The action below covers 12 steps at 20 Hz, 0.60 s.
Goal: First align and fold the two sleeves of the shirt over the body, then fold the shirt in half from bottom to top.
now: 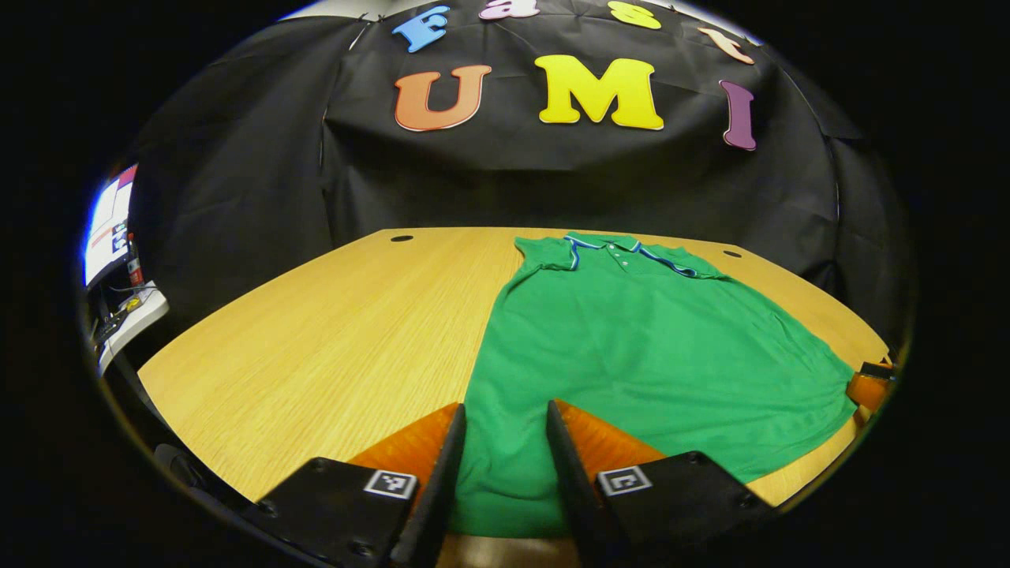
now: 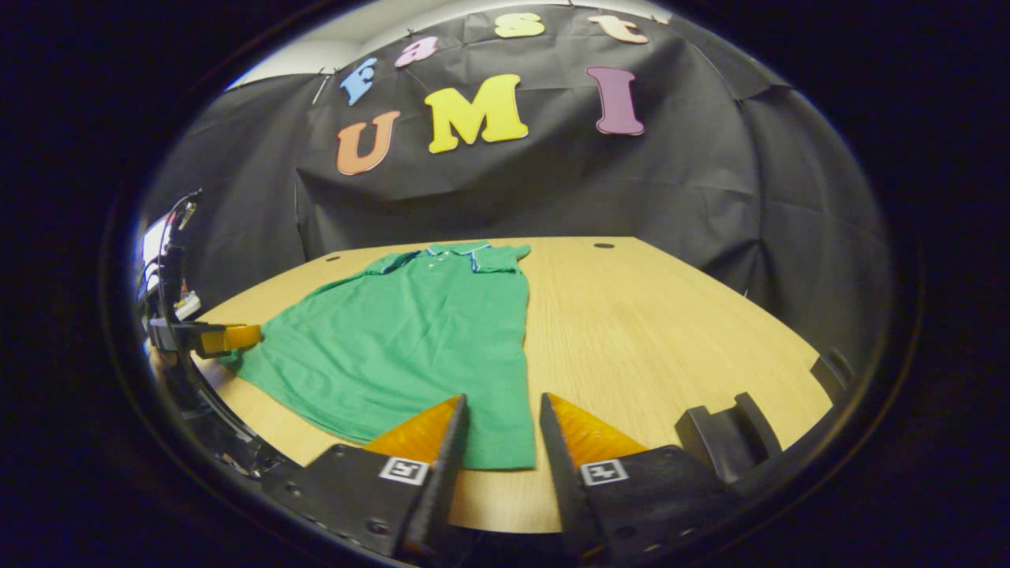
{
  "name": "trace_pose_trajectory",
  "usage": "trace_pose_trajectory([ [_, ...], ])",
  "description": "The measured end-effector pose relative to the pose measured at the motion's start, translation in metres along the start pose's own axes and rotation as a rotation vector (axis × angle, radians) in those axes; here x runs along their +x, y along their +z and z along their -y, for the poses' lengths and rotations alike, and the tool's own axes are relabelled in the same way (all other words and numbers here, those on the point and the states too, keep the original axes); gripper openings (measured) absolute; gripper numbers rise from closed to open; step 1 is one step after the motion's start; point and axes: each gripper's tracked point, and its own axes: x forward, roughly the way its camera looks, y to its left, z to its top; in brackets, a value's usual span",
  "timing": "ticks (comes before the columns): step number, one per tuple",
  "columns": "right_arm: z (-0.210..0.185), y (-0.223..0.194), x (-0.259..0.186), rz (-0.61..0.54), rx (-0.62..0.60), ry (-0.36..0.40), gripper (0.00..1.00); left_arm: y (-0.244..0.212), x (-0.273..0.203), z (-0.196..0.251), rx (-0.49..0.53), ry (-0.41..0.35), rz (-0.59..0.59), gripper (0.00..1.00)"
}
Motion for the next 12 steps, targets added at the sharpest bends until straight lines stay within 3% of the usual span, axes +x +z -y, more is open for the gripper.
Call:
trace_pose_trajectory([
  [1,-0.008,0.003,0.004,-0.005,0.001,0.045,0.39,0.0,0.002,-0.001,0.018,0.003,0.0,0.5],
  [3,-0.014,0.007,0.013,-0.016,-0.037,0.132,0.03,0.001,0.003,0.0,0.032,-0.009,-0.001,0.35],
  [4,-0.014,0.008,0.016,-0.042,-0.024,0.151,0.04,0.002,0.004,0.001,0.023,-0.02,-0.008,0.28],
  [5,-0.011,0.01,0.018,-0.048,-0.003,0.165,0.01,0.004,0.005,0.003,0.01,-0.025,-0.012,0.13],
  [12,-0.005,0.032,0.016,-0.022,-0.037,0.151,0.0,0.025,0.003,0.017,0.054,-0.063,0.028,0.1],
])
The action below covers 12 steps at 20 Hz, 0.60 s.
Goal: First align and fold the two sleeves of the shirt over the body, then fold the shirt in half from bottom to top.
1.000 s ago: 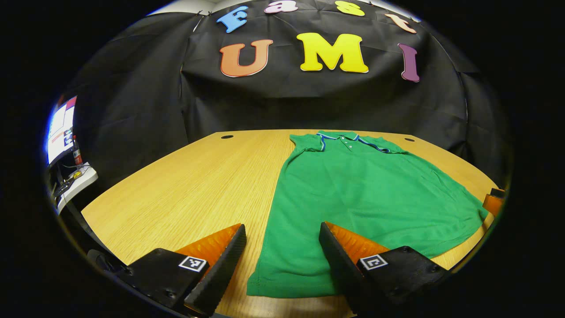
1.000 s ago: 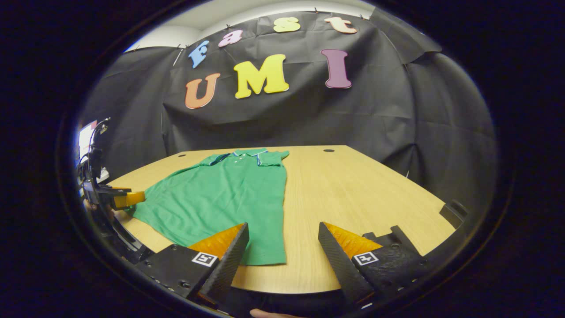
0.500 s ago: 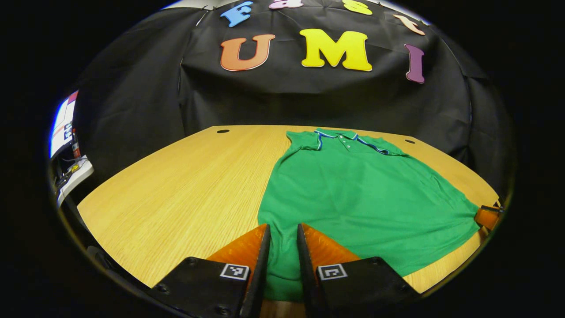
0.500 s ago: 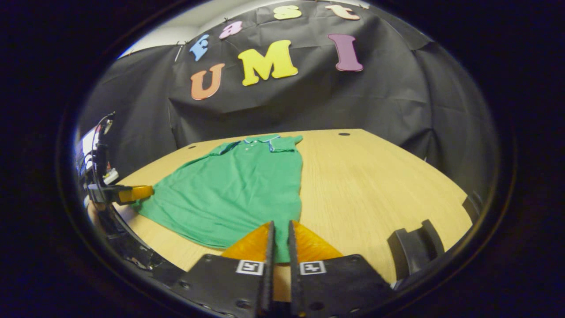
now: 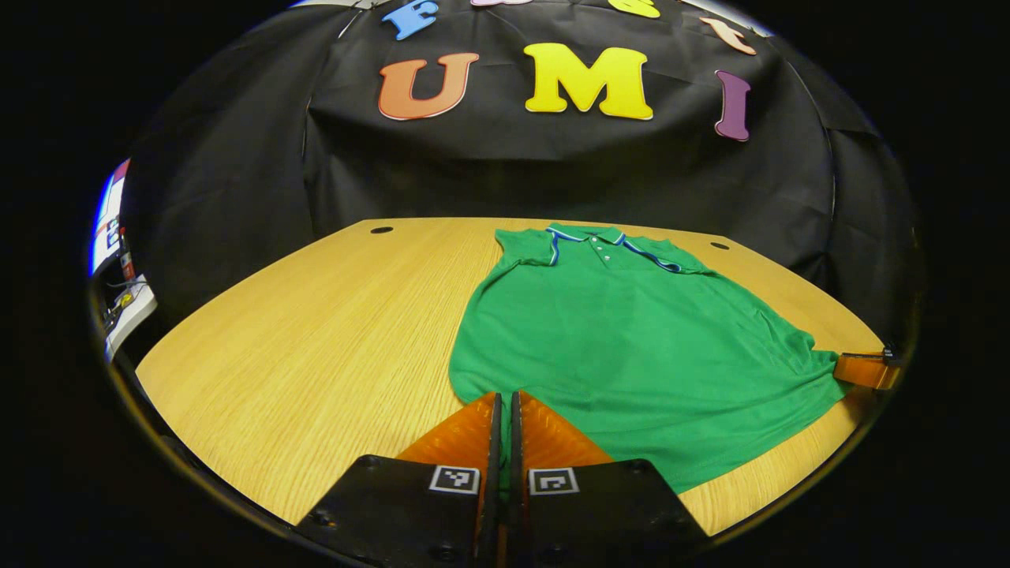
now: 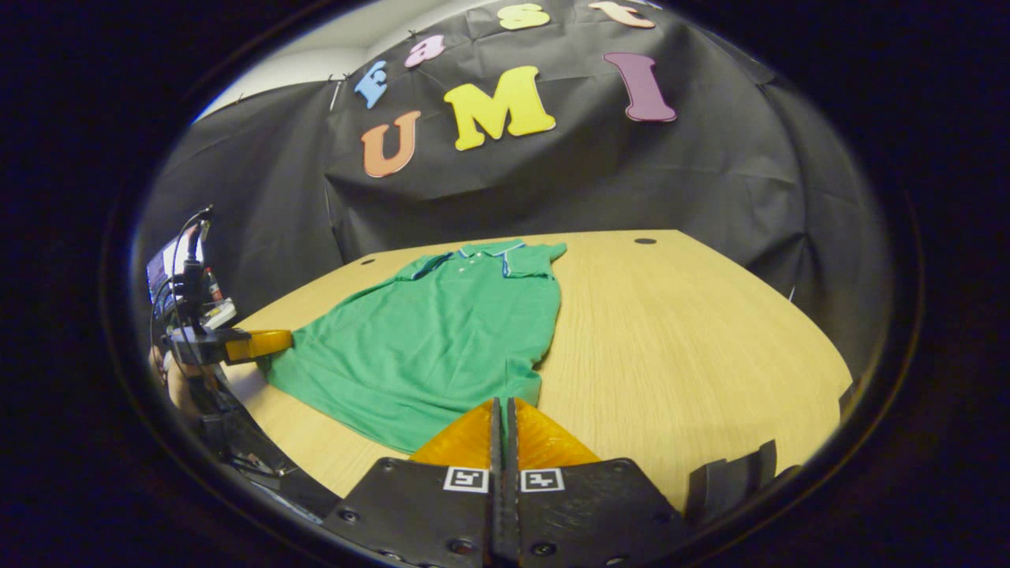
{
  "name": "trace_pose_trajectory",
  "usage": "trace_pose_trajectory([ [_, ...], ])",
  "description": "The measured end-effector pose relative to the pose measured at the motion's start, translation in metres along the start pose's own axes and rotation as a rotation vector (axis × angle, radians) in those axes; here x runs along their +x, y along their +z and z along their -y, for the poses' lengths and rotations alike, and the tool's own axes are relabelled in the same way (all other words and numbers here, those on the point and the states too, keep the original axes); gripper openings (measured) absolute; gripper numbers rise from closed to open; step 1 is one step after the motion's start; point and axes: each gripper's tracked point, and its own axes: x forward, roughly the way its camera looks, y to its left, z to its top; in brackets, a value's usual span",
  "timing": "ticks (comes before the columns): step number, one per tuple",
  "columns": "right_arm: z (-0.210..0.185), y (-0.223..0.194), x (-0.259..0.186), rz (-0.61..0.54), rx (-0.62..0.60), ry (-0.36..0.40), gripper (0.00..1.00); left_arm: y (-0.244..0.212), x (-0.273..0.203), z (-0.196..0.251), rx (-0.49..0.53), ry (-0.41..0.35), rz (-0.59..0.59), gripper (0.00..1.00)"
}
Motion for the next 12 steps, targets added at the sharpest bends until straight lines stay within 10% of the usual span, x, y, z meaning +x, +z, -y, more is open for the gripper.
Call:
trace_pose_trajectory([
  [12,-0.01,0.123,0.025,0.061,-0.075,-0.02,0.0,0.114,0.03,0.012,0.066,-0.039,0.097,0.1],
])
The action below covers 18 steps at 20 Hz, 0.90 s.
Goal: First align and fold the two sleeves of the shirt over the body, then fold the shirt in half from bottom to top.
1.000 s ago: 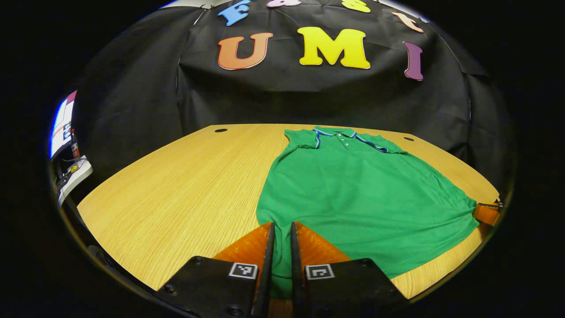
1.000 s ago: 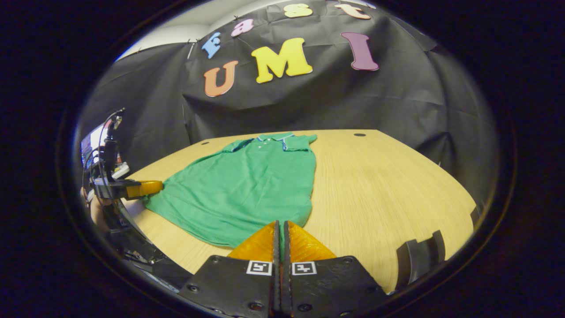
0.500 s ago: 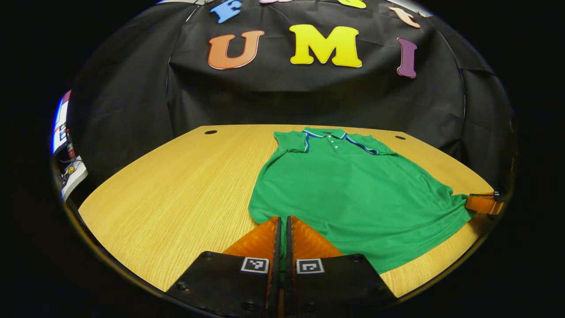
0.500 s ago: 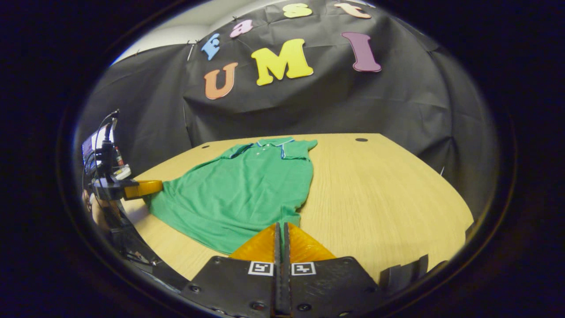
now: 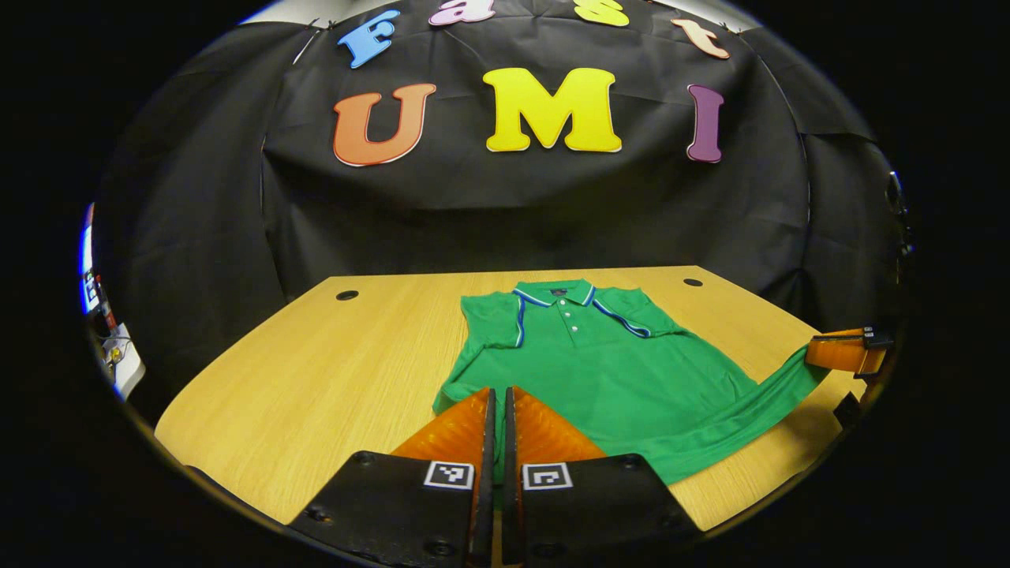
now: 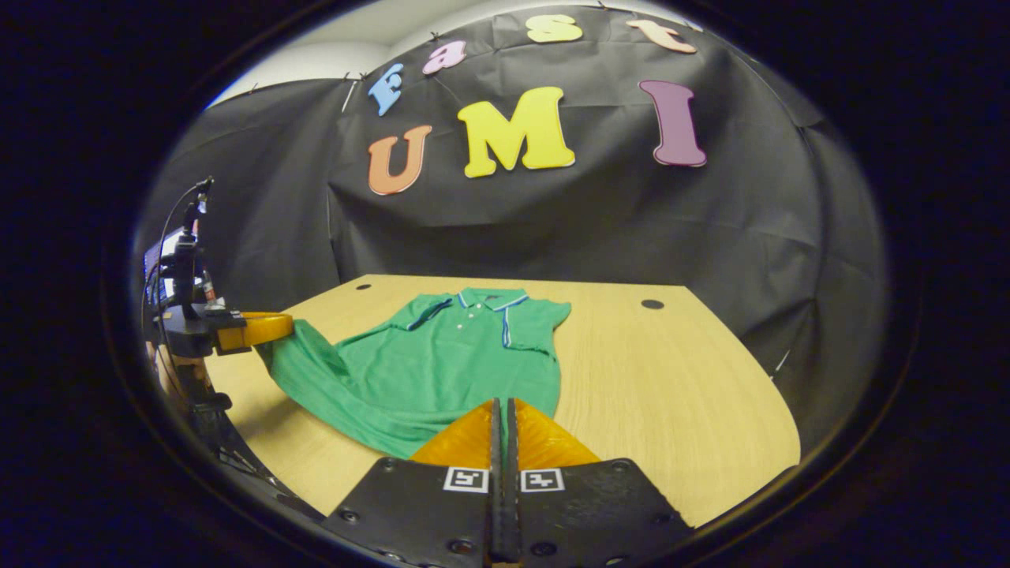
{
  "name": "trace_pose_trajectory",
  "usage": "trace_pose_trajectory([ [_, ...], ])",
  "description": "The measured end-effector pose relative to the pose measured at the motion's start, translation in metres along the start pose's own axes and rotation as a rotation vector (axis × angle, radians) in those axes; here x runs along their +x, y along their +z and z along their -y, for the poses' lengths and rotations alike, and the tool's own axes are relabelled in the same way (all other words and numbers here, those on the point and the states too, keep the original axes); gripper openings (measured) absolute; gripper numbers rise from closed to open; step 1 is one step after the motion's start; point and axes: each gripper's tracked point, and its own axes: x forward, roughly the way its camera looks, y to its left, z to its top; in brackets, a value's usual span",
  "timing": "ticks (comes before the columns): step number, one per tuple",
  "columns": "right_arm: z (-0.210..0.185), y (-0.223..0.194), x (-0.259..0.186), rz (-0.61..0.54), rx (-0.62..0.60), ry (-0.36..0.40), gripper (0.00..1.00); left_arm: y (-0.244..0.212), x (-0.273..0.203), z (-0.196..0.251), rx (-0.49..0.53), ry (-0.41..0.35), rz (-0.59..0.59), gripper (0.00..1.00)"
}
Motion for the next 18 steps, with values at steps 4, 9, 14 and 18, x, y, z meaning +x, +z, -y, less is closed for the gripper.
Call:
trace_pose_trajectory([
  [4,0.015,0.064,0.037,0.035,-0.016,-0.035,0.0,0.043,0.037,-0.014,0.013,0.003,0.044,0.1],
  [9,0.027,0.132,0.106,0.125,-0.076,-0.086,0.0,0.106,0.108,-0.031,0.09,0.035,0.183,0.09],
  [14,0.031,0.177,0.162,0.213,-0.122,-0.128,0.0,0.15,0.156,-0.045,0.1,0.067,0.27,0.09],
  [18,0.042,0.213,0.2,0.269,-0.125,-0.153,0.01,0.175,0.201,-0.047,0.058,0.067,0.293,0.09],
])
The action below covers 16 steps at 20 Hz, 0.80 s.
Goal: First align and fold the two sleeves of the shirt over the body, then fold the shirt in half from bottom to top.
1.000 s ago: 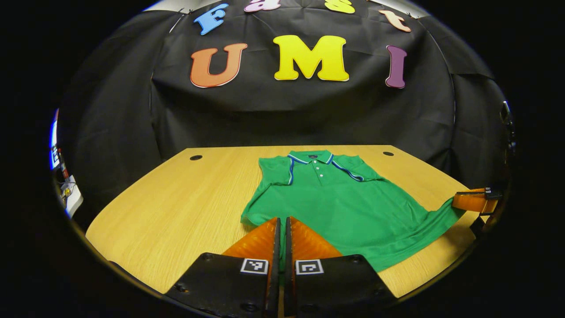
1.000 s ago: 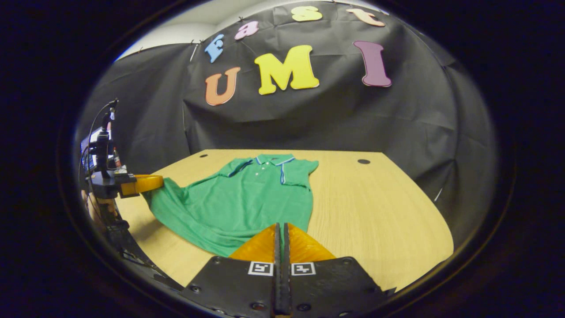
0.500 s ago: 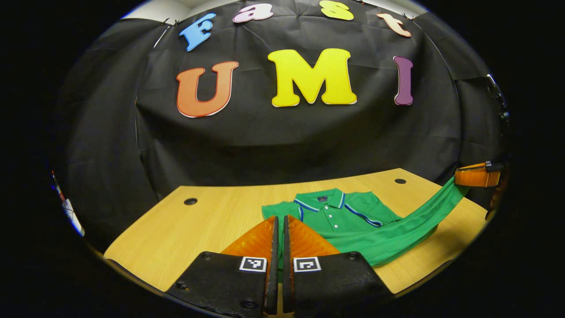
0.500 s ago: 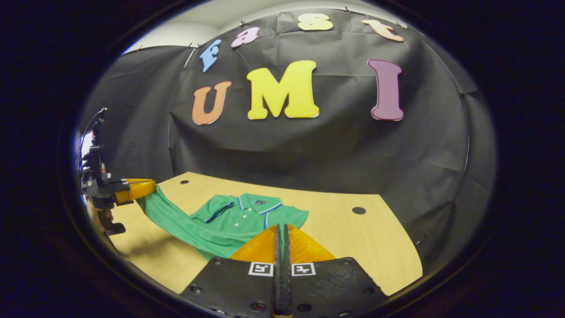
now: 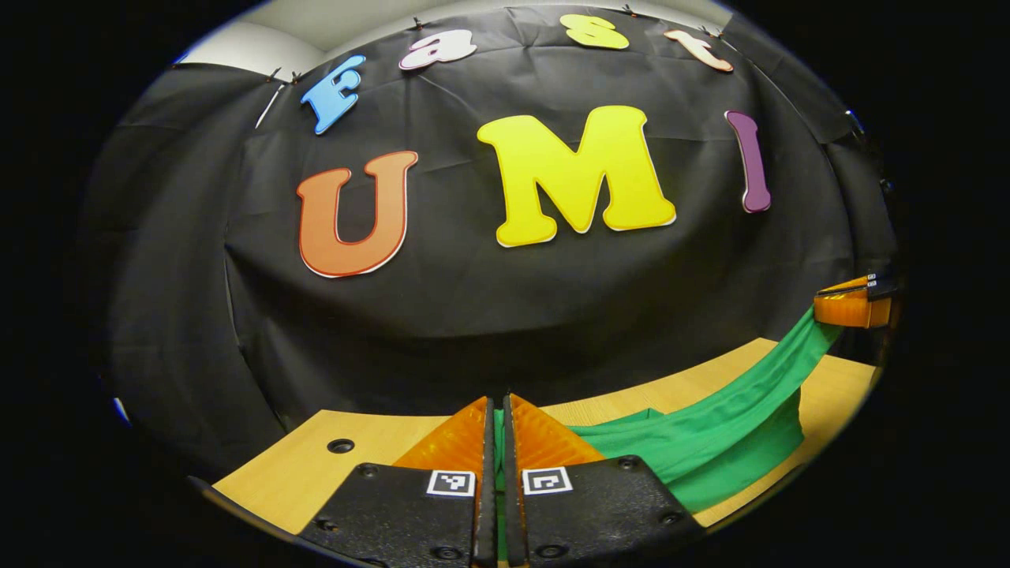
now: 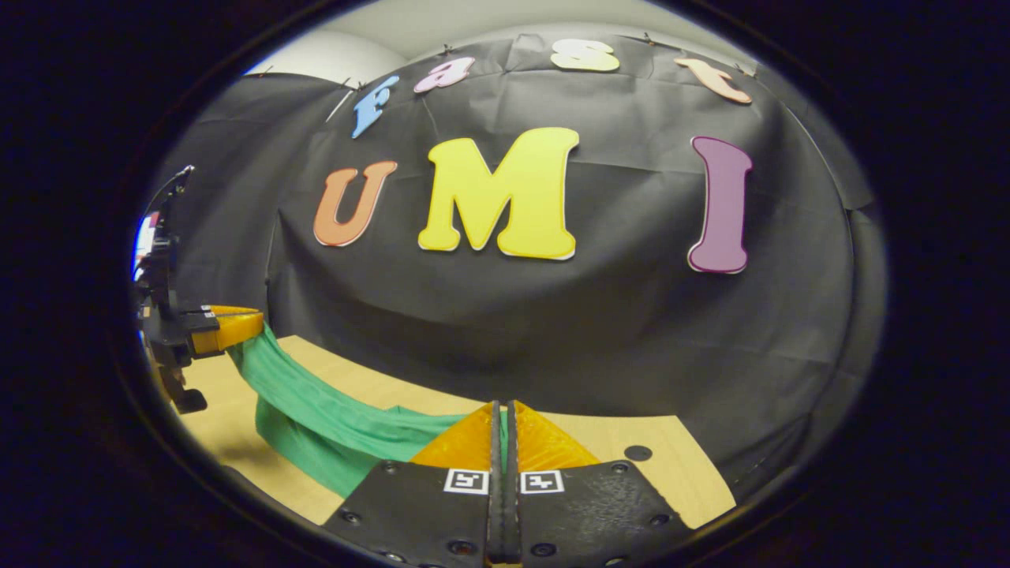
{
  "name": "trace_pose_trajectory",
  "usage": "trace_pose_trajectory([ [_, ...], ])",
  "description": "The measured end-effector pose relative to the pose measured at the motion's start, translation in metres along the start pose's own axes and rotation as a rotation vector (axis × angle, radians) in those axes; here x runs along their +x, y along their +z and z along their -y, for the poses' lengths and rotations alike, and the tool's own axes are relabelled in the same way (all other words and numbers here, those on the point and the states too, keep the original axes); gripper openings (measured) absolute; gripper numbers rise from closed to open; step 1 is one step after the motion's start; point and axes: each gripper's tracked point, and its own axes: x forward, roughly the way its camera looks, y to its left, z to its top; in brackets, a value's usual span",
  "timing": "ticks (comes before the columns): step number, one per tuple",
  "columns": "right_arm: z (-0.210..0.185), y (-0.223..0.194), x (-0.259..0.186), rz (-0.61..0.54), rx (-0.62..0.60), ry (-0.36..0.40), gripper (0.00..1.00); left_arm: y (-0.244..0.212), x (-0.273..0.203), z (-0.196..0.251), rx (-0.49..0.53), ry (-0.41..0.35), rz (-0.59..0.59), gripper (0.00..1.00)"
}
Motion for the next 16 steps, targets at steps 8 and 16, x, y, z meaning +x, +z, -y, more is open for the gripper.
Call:
trace_pose_trajectory([
  [8,0.043,0.015,0.091,0.044,0.166,-0.095,0.0,-0.002,0.091,0.001,-0.036,0.015,0.01,0.09],
  [16,0.043,-0.025,0.143,0.044,0.182,-0.131,0.0,-0.039,0.125,0.002,0.027,0.04,0.012,0.09],
])
